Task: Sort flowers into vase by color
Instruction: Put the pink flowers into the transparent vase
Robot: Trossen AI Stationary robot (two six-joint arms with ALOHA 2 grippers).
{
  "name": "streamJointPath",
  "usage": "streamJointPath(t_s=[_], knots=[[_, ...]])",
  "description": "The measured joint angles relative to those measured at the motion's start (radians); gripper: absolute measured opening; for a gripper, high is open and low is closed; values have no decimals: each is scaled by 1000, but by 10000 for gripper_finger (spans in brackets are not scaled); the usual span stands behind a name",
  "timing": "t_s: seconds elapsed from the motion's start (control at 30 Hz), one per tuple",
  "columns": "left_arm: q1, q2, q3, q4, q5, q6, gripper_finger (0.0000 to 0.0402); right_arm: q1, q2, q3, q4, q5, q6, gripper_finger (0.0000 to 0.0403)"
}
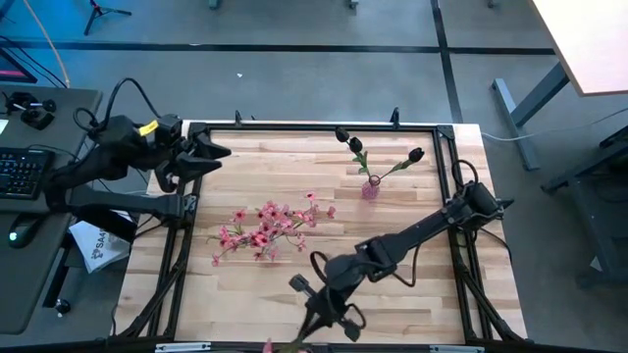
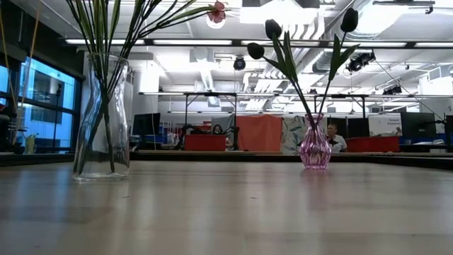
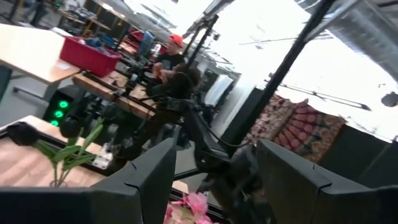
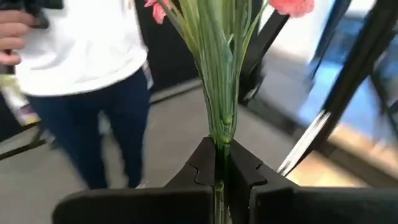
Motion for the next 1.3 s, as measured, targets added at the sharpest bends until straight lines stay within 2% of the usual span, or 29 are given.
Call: streamJointPath(t_s=[0.13,0.43,0.53,0.63,0.7,0.77,0.87,0.97,1.03,1.1,1.17,1.3], knots=[[-24,12,0,0,-48,7,211,-3,-11,0,-153,-34,45,1],[-75,34,0,3,-132,11,211,-10,-130,-7,-642,-123,-6,0],[-87,34,0,3,-162,16,211,4,-198,-85,-742,-148,33,0],[-97,34,0,6,-188,28,211,34,-305,-259,-723,-176,125,0],[-101,34,0,9,-201,36,211,54,-402,-404,-660,-164,229,0],[-102,34,0,9,-209,39,211,74,-505,-544,-539,-95,349,0],[-101,34,0,9,-214,52,211,97,-623,-721,-171,74,486,0],[-101,34,0,9,-229,53,211,108,-647,-844,351,298,417,0],[-101,34,0,9,-233,53,211,96,-613,-894,588,397,271,0],[-101,34,0,9,-233,53,211,63,-559,-909,713,417,163,0],[-101,34,0,9,-233,53,211,23,-490,-890,810,395,134,0],[-101,34,0,9,-236,53,211,-43,-324,-758,932,228,46,0]])
